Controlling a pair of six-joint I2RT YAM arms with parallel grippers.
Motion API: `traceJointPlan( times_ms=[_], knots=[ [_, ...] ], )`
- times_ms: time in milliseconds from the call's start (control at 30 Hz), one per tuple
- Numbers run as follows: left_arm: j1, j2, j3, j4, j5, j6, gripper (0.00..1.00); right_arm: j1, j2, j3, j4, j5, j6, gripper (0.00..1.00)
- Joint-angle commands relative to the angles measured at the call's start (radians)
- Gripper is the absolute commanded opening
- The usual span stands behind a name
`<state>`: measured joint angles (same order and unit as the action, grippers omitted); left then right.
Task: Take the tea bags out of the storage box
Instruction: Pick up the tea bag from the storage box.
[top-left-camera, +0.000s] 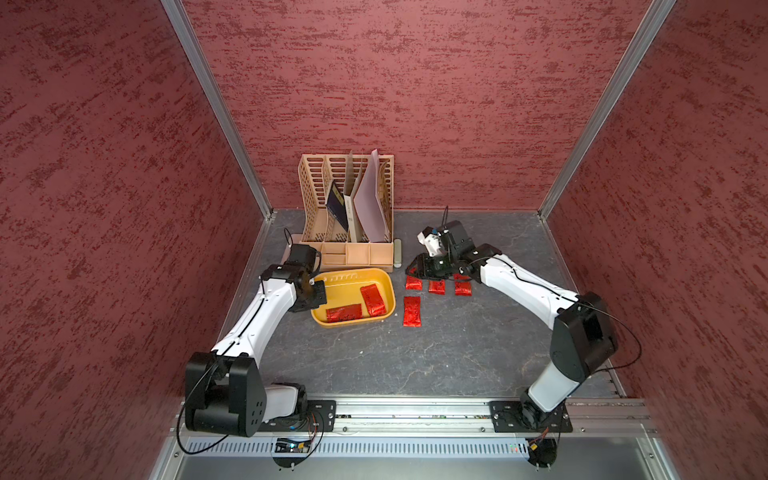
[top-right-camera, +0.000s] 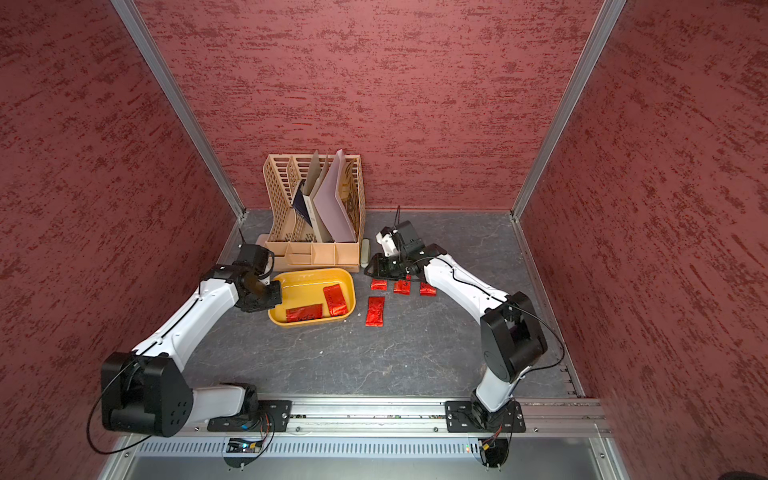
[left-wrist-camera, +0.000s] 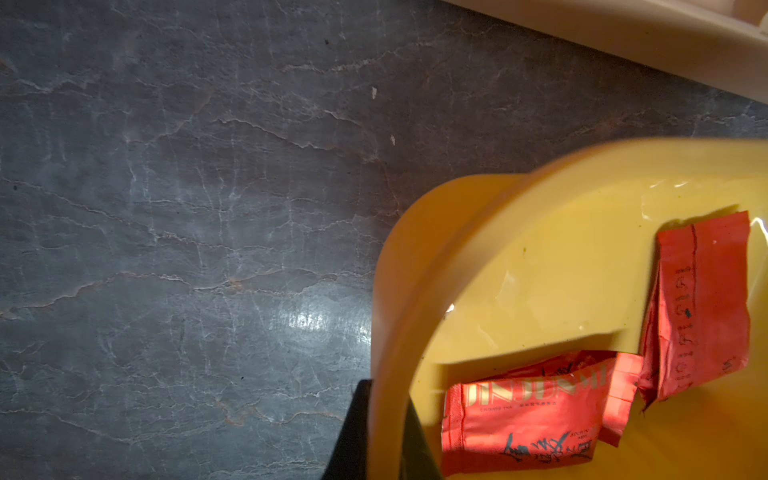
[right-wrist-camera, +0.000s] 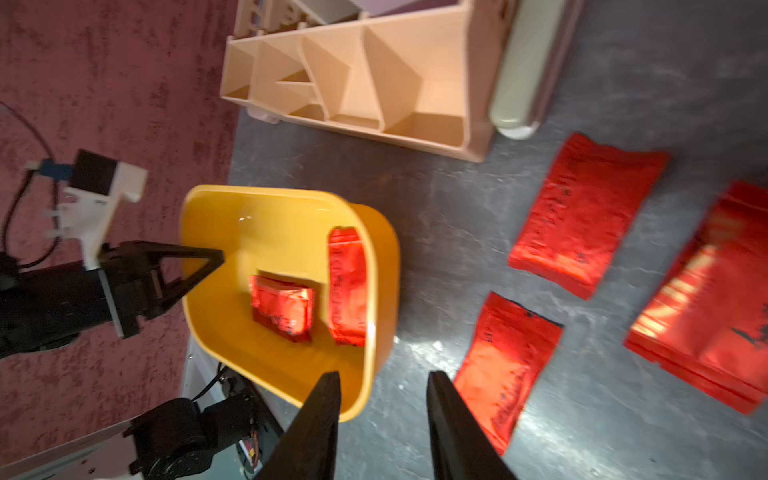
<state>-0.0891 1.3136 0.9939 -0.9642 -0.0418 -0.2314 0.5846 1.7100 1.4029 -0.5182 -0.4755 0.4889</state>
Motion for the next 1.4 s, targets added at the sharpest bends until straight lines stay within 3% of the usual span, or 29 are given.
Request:
traceJointPlan(
  times_ms=[0,333,533,733,1000,1267,1367],
  knots=[
    [-0.001,-0.013,-0.001,0.028,0.02,-0.009,0.0,0.109,0.094,0.139,-0.146,0.055,-0.042,0.36],
    [-0.004,-0.014,-0.002,0.027,0.022,-0.007,0.0,0.257,0.372,0.47,-0.386,0.322,-0.091,0.32],
    [-0.004,-0.016,-0.002,0.029,0.023,-0.007,0.0,0.258,0.457,0.537,-0.427,0.375,-0.097,0.44],
    [-0.004,-0.016,-0.003,0.028,0.021,-0.008,0.0,0.28,0.543,0.605,-0.482,0.364,-0.089,0.5],
    [-0.004,-0.013,-0.003,0.028,0.022,-0.008,0.0,0.316,0.581,0.615,-0.437,0.262,-0.031,0.51],
    [-0.005,-0.011,-0.001,0.029,0.023,-0.008,0.0,0.33,0.5,0.564,-0.284,0.095,-0.051,0.5],
    [-0.006,-0.012,-0.002,0.029,0.023,-0.008,0.0,0.328,0.465,0.549,-0.247,0.098,-0.081,0.51]
  ],
)
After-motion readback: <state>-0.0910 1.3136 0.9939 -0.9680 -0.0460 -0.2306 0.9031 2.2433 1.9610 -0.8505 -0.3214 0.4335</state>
